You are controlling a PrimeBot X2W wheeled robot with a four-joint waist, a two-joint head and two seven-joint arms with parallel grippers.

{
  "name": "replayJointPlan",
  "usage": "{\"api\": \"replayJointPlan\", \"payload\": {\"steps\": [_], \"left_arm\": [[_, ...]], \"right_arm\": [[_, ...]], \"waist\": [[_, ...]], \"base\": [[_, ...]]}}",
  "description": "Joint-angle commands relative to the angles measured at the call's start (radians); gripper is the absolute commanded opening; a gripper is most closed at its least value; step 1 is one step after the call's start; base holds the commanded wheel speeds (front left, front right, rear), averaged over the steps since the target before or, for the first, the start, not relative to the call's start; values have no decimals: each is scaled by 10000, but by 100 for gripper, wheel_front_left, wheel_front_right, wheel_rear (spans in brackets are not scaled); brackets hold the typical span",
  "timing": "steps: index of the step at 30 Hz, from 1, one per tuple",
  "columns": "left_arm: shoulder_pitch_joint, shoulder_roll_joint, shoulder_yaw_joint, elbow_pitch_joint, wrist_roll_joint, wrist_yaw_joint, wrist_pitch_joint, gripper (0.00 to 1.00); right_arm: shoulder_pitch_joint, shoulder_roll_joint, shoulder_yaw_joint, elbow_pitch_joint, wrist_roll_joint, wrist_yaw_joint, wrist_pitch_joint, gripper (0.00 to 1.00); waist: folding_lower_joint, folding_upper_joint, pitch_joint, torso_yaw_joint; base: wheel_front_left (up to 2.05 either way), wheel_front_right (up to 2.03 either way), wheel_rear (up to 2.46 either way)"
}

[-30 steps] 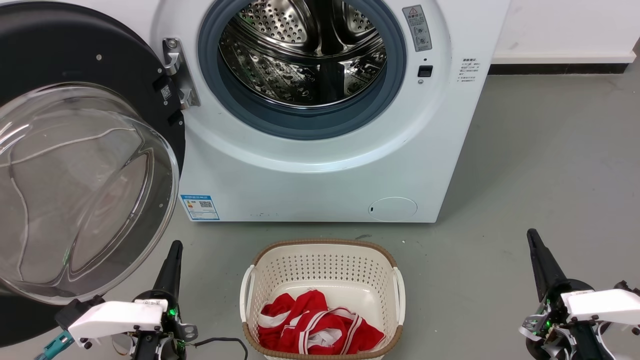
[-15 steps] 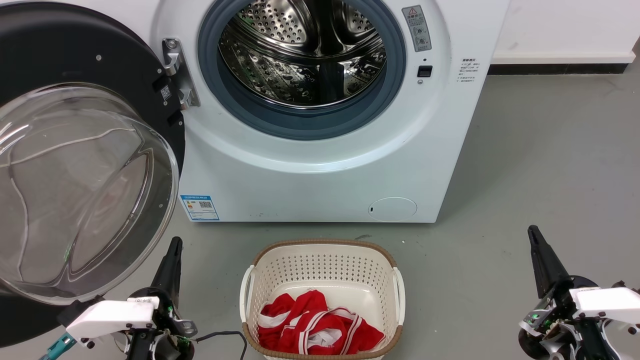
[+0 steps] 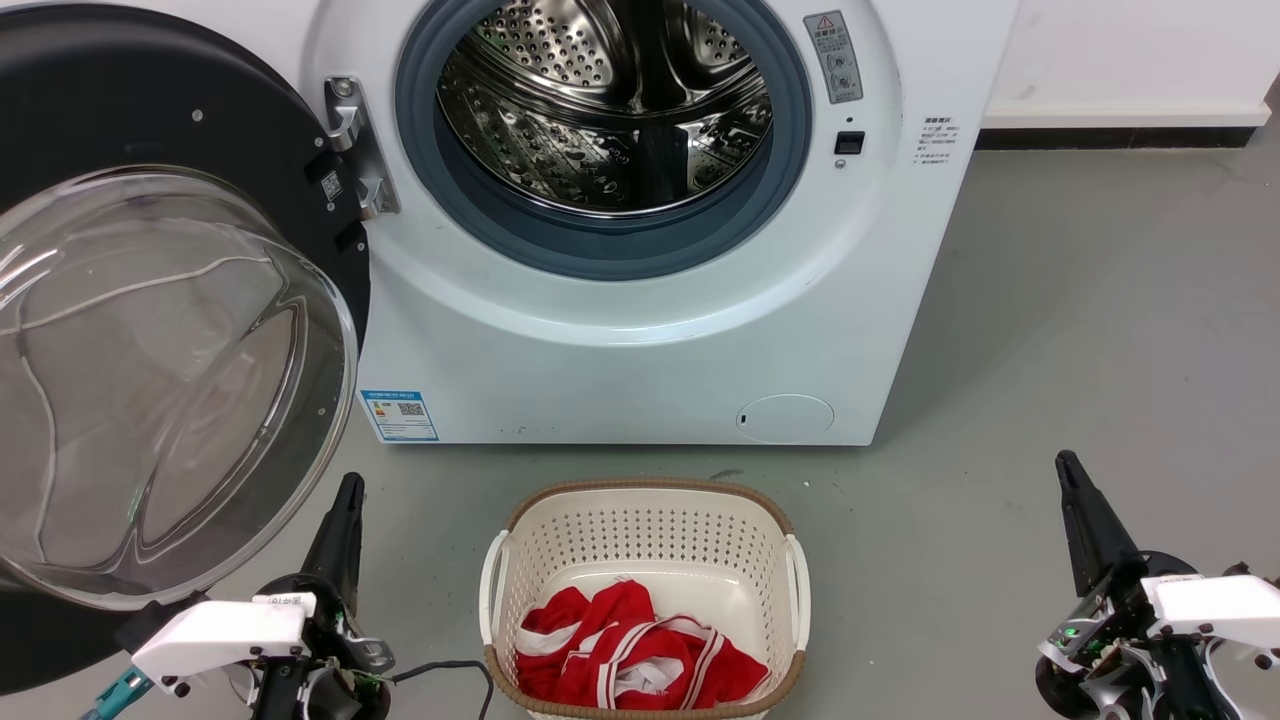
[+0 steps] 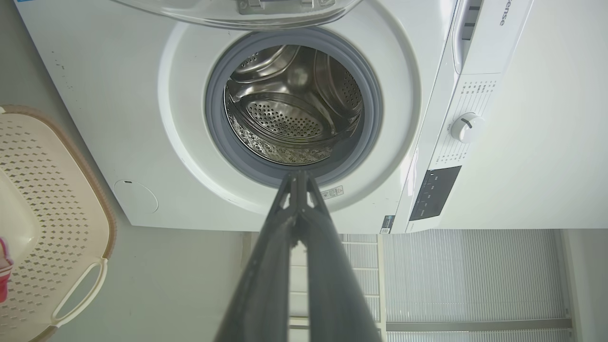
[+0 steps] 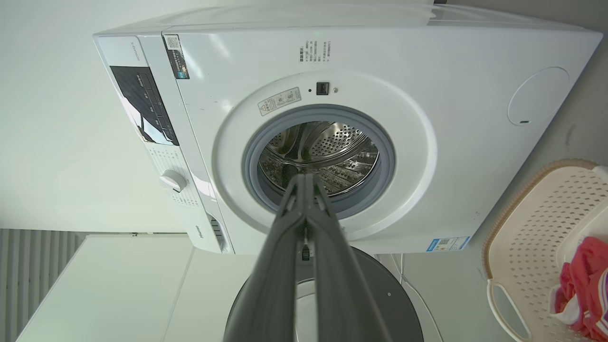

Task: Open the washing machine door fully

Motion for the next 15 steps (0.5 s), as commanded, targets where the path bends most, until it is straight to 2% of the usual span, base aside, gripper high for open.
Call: {"api": "replayJointPlan", "payload": {"steps": [1,15], "left_arm": [[-79,-9,29,4,-13,-37,29,0],[-78,-9,27,2,-14,-37,28,0]], "right_arm": [[-133,21,-26,18,-8,0,22,0],[-134,57,-74,20,-68,0,56,0]], "waist": [[0,0,0,0],[0,0,0,0]], "base": [[0,0,0],[0,0,0]]}}
